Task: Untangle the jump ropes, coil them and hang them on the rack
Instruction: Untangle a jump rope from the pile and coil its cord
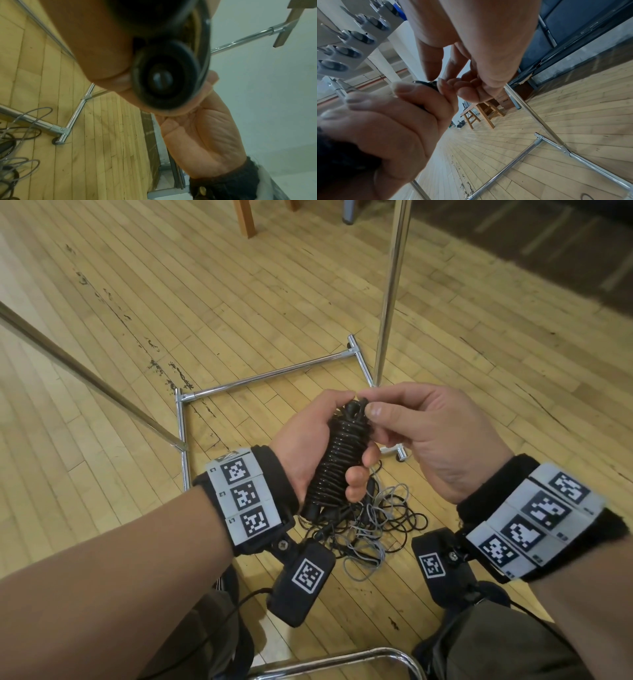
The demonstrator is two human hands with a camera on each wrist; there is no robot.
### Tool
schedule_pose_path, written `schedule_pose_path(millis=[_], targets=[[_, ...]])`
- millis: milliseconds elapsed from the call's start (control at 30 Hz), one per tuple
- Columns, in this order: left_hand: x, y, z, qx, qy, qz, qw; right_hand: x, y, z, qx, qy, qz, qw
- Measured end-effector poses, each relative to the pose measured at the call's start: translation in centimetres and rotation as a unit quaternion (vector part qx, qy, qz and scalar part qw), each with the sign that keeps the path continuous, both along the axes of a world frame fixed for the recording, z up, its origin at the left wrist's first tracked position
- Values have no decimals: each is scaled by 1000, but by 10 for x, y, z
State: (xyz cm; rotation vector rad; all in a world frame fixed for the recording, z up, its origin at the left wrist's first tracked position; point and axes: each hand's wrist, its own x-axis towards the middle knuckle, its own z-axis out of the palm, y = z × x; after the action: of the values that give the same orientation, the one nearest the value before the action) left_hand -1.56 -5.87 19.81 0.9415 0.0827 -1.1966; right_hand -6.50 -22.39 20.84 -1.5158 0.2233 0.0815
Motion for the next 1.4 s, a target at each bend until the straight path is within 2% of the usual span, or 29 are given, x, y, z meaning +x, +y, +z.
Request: schedule_pose_path(millis=[433, 567, 733, 900, 1100, 1400], targets=[[-1, -2, 4, 5, -22, 5, 1000, -2, 7, -1, -27, 5, -45, 999], [1, -4, 6, 51, -33, 51, 997, -4, 10, 8, -114, -72, -76, 988], [-1, -7, 1, 125, -101, 100, 982, -9, 19, 5, -180, -54, -81, 979], [-2, -8, -3, 208, -207, 116, 949, -8, 20, 0, -142, -29, -110, 983], [-5, -13, -7, 318, -373, 69, 869, -6, 24, -9, -89, -3, -142, 986], [-7, -14, -7, 348, -422, 66, 834, -3, 21, -10, -87, -5, -119, 989]])
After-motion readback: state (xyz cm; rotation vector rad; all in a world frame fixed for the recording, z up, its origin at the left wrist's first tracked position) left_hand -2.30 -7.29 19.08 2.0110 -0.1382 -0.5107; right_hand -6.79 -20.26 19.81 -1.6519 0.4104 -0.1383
